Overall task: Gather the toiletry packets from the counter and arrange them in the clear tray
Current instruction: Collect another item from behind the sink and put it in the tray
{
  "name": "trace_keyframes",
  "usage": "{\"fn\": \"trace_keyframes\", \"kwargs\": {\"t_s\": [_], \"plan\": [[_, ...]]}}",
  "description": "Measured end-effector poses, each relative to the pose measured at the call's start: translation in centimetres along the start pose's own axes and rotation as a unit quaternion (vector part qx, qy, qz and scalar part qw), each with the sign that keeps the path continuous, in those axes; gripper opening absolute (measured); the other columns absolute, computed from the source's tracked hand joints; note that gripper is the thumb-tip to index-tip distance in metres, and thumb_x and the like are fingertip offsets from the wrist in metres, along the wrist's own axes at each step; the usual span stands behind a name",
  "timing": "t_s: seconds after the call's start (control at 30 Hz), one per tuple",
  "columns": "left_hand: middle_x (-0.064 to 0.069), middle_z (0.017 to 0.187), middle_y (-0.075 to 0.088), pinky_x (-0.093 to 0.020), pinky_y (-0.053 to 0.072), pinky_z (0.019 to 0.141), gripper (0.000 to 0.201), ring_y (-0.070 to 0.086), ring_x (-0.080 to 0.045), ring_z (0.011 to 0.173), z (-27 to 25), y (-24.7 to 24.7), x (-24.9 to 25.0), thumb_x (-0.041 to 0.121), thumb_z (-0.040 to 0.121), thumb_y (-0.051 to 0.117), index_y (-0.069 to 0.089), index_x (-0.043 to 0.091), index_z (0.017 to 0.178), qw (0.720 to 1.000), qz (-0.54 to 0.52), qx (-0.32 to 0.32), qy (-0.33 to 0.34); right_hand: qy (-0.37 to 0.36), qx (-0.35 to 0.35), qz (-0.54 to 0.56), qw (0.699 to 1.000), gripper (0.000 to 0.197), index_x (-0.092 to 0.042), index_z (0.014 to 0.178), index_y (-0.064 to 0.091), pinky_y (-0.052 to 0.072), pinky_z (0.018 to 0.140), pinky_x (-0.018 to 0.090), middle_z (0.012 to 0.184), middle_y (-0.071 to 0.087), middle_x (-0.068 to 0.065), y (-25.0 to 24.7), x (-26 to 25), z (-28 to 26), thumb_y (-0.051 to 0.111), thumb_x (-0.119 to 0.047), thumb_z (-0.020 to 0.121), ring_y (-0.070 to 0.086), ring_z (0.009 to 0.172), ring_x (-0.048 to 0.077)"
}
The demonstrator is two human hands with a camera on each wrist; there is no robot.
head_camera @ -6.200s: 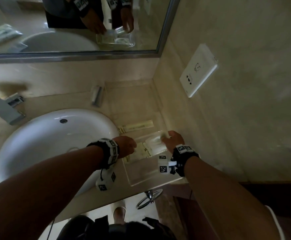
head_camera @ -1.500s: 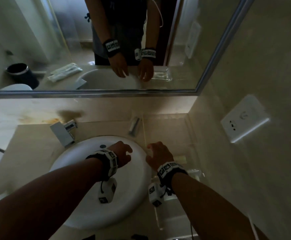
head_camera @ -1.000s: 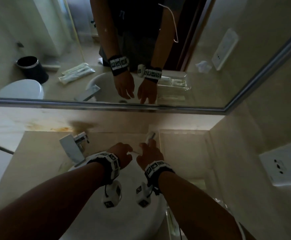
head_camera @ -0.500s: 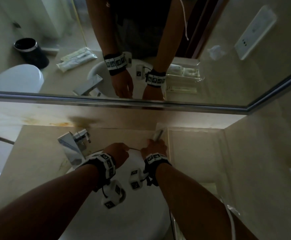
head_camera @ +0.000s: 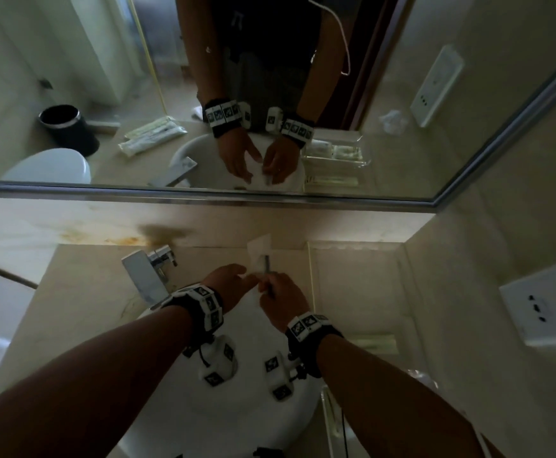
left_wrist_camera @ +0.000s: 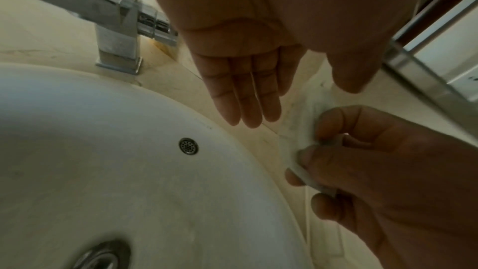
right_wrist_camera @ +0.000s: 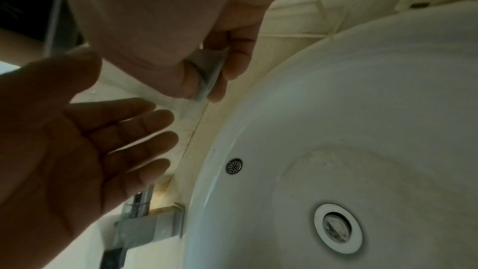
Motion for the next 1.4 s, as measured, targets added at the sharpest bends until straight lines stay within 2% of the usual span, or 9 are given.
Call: {"fn": "trace_keyframes", "kwargs": {"t_s": [0.1, 0.17, 0.33, 0.63, 0.8, 0.93, 1.03, 1.2, 1.4], "plan": [[-0.015, 0.102, 0.067, -0.039, 0.052, 0.083, 0.033, 0.064, -0.030, 0.092, -2.2, 0.6, 1.2, 0.042, 0.093, 0.052, 0.060, 0.011, 0.094, 0.999, -0.010, 0.018, 0.025, -0.013, -0.013, 0.026, 0.999, 0.016, -0.028, 0.088, 0.049, 0.045, 0.067, 0.036, 0.083, 0.054, -0.003, -1.1, -0.3, -3.3, 0.056, -0.014, 0.084, 0.053, 0.074, 0.022], [-0.012, 0.083, 0.065, -0.037, 0.053, 0.078, 0.031, 0.061, -0.027, 0.075, -3.6, 1.3, 1.7, 0.033, 0.096, 0.049, 0.056, 0.012, 0.074, 0.999, -0.015, 0.035, 0.037, -0.014, -0.012, 0.030, 0.999, 0.022, -0.033, 0.089, 0.045, 0.046, 0.064, 0.036, 0.078, 0.054, -0.004, -2.0, -0.2, -5.4, 0.059, -0.018, 0.082, 0.052, 0.068, 0.021], [-0.014, 0.086, 0.068, -0.035, 0.049, 0.065, 0.028, 0.061, -0.026, 0.069, -6.0, 3.9, 2.2, 0.026, 0.098, 0.048, 0.064, 0.004, 0.091, 0.989, -0.140, 0.015, 0.045, -0.003, 0.027, 0.039, 0.999, 0.033, -0.037, 0.105, 0.047, 0.053, 0.068, 0.039, 0.094, 0.063, -0.001, -4.0, 1.2, -9.9, 0.066, -0.027, 0.080, 0.062, 0.081, 0.029], [-0.015, 0.089, 0.072, -0.030, 0.050, 0.057, 0.032, 0.063, -0.024, 0.064, -7.8, 10.7, 5.8, 0.028, 0.095, 0.055, 0.065, -0.001, 0.096, 0.991, -0.096, -0.058, 0.068, 0.077, 0.114, 0.039, 0.990, 0.020, -0.035, 0.093, 0.051, 0.051, 0.067, 0.035, 0.073, 0.056, -0.012, -6.1, 6.7, -16.7, 0.067, -0.037, 0.082, 0.058, 0.072, 0.017], [-0.018, 0.115, 0.066, -0.036, 0.050, 0.083, 0.020, 0.062, -0.030, 0.095, -8.7, 15.4, 8.9, 0.027, 0.093, 0.054, 0.061, 0.009, 0.098, 0.984, 0.095, -0.073, 0.134, 0.146, 0.138, 0.004, 0.980, 0.022, -0.030, 0.102, 0.053, 0.053, 0.074, 0.040, 0.091, 0.065, -0.002, -7.3, 11.2, -20.9, 0.063, -0.039, 0.084, 0.063, 0.083, 0.027], [-0.005, 0.147, 0.043, -0.031, 0.038, 0.108, 0.055, 0.046, -0.024, 0.131, -9.5, 19.6, 10.4, 0.040, 0.095, 0.048, 0.036, 0.020, 0.146, 0.954, 0.216, -0.111, 0.177, 0.213, 0.167, -0.048, 0.962, 0.023, -0.027, 0.110, 0.052, 0.052, 0.075, 0.038, 0.097, 0.068, 0.005, -8.1, 15.0, -24.5, 0.054, -0.041, 0.092, 0.065, 0.087, 0.032], [-0.006, 0.149, 0.037, -0.037, 0.038, 0.110, 0.060, 0.044, -0.026, 0.133, -10.2, 22.6, 11.0, 0.041, 0.095, 0.049, 0.030, 0.022, 0.148, 0.924, 0.273, -0.139, 0.228, 0.247, 0.188, -0.070, 0.948, 0.024, -0.025, 0.113, 0.052, 0.049, 0.075, 0.034, 0.103, 0.068, 0.005, -8.5, 17.2, -26.9, 0.049, -0.040, 0.096, 0.065, 0.092, 0.031], [-0.001, 0.150, 0.033, -0.038, 0.039, 0.109, 0.052, 0.043, -0.026, 0.133, -11.2, 26.5, 12.1, 0.036, 0.091, 0.054, 0.044, 0.024, 0.141, 0.891, 0.326, -0.172, 0.266, 0.294, 0.199, -0.093, 0.930, 0.020, -0.028, 0.107, 0.049, 0.047, 0.073, 0.034, 0.103, 0.067, 0.003, -8.6, 19.8, -29.2, 0.043, -0.042, 0.095, 0.064, 0.092, 0.029], [0.000, 0.154, 0.023, -0.038, 0.034, 0.113, 0.050, 0.039, -0.026, 0.136, -11.7, 29.1, 12.8, 0.036, 0.093, 0.051, 0.044, 0.025, 0.141, 0.845, 0.378, -0.179, 0.334, 0.318, 0.210, -0.106, 0.918, 0.020, -0.031, 0.111, 0.051, 0.049, 0.081, 0.035, 0.109, 0.066, -0.002, -8.2, 21.2, -30.3, 0.043, -0.040, 0.095, 0.064, 0.099, 0.026]]}}
Point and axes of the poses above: each hand's wrist, its own z-axis towards the middle knuckle, its own y-axis out of the palm, x = y × z, the point moved 1 cm from there along z, towards the middle knuckle
